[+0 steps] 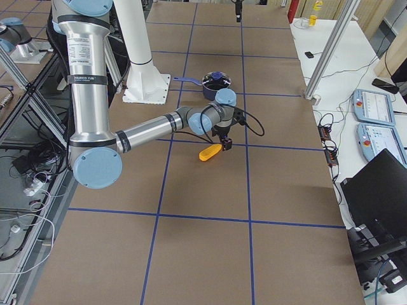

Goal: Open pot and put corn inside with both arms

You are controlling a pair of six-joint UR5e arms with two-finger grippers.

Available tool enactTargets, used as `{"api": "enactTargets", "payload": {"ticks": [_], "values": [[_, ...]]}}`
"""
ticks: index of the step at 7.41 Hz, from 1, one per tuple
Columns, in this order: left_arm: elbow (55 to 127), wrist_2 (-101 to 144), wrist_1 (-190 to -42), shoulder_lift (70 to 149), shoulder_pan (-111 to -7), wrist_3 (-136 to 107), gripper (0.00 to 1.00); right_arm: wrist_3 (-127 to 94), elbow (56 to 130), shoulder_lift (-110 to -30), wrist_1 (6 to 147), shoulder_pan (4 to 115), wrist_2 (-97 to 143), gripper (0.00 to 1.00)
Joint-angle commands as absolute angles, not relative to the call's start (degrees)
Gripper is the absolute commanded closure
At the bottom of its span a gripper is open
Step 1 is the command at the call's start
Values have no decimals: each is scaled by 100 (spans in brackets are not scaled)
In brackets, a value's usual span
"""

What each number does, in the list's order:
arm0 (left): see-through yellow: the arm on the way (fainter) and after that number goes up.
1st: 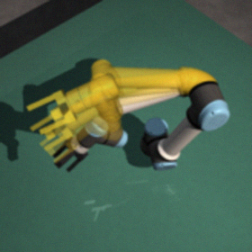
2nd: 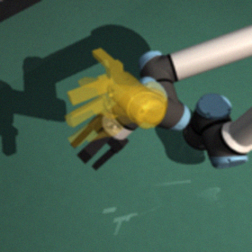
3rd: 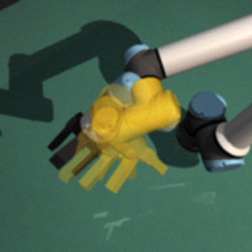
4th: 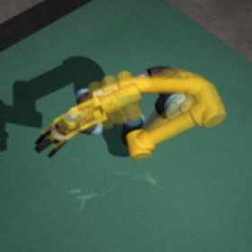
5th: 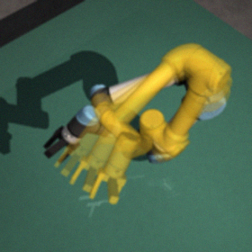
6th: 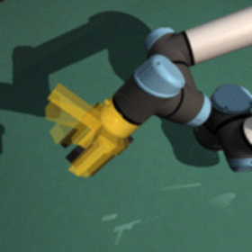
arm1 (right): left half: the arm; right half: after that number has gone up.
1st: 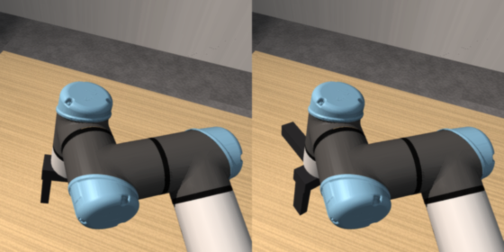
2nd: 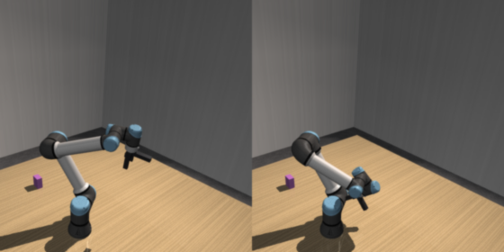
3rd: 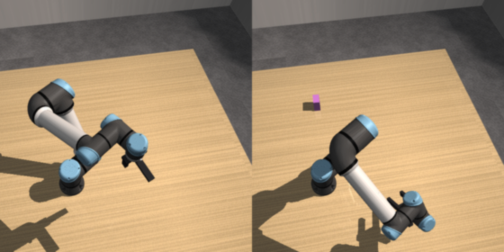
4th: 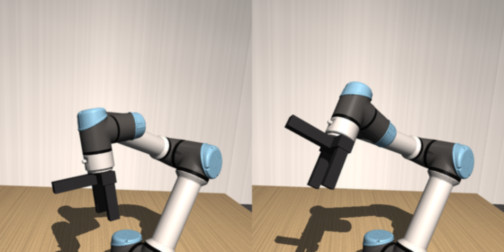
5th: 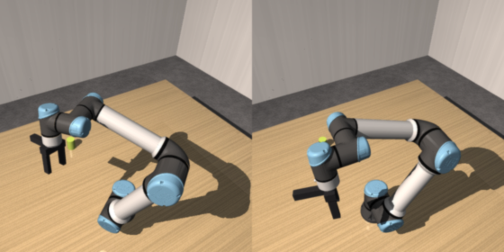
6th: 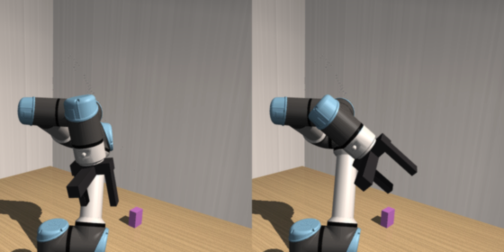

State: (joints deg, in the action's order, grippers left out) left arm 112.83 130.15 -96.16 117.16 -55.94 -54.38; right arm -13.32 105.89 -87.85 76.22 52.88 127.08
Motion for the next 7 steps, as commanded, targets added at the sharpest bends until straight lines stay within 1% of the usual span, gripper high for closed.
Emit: {"api": "enactTargets", "payload": {"ticks": [1, 3, 7], "values": [[11329, 12220, -9424, 12162, -4653, -6124, 2, -1327, 10364, -8728, 7585, 5063, 12525, 0], [11329, 11692, -8704, 12777, -4116, -6423, 2, -1327, 10240, -8701, 7489, 4827, 12419, 0], [11303, 11558, -8684, 12920, -3938, -6539, 2, -1327, 10108, -8701, 7453, 4527, 12252, 0]]}}
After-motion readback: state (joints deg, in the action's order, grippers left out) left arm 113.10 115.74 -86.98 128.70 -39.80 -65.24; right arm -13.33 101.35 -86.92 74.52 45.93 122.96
